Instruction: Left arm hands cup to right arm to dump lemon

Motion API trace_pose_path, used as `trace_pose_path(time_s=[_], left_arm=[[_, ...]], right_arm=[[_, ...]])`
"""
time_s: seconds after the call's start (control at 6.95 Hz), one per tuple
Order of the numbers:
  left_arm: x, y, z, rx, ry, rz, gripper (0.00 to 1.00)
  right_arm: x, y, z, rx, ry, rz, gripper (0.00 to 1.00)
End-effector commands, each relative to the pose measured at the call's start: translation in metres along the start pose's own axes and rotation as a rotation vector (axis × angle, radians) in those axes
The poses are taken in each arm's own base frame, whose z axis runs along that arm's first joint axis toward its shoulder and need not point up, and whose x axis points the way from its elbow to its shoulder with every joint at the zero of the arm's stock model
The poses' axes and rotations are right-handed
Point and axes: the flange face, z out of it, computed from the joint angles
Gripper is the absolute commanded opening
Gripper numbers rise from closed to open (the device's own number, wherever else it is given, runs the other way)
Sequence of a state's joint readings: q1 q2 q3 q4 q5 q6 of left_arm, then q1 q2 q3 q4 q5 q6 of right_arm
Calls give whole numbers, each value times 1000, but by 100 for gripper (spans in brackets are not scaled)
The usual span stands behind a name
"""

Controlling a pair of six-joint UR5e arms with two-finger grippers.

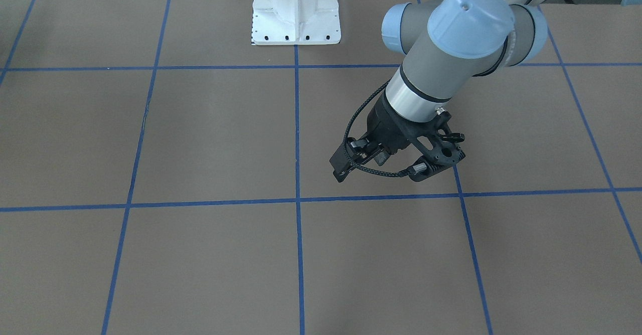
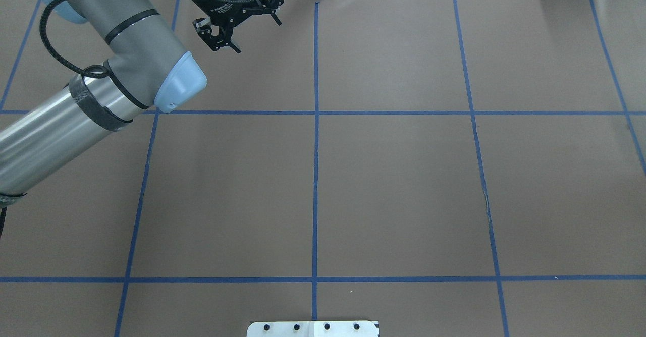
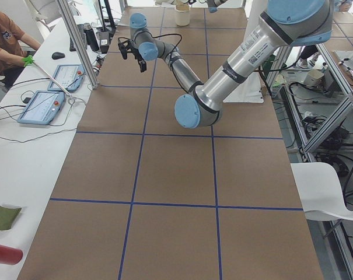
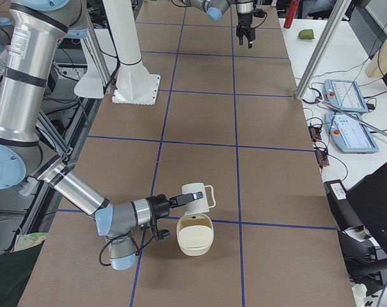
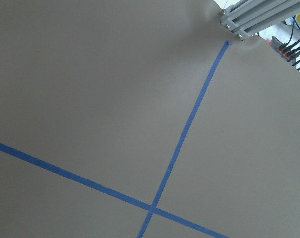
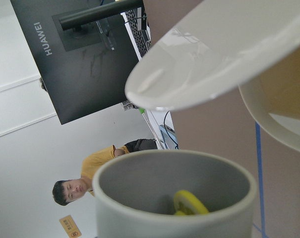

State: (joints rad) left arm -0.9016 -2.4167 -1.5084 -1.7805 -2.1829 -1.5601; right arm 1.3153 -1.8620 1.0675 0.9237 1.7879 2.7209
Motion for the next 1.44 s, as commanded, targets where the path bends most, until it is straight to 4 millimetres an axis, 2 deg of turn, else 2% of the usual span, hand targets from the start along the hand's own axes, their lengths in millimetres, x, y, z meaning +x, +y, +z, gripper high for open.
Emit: trace_pose_path(time_s=[0.0, 0.58, 1.29], left_arm=[[2, 1, -1, 1, 1, 2, 100], [2, 2, -1, 1, 3, 3, 100], [3, 3, -1, -1, 4, 4, 100]], right_arm=[[-6, 0, -5, -24, -40, 133, 0], [-6, 7, -18, -103, -60, 335, 0], [-8, 9, -17, -123, -68, 322, 0]])
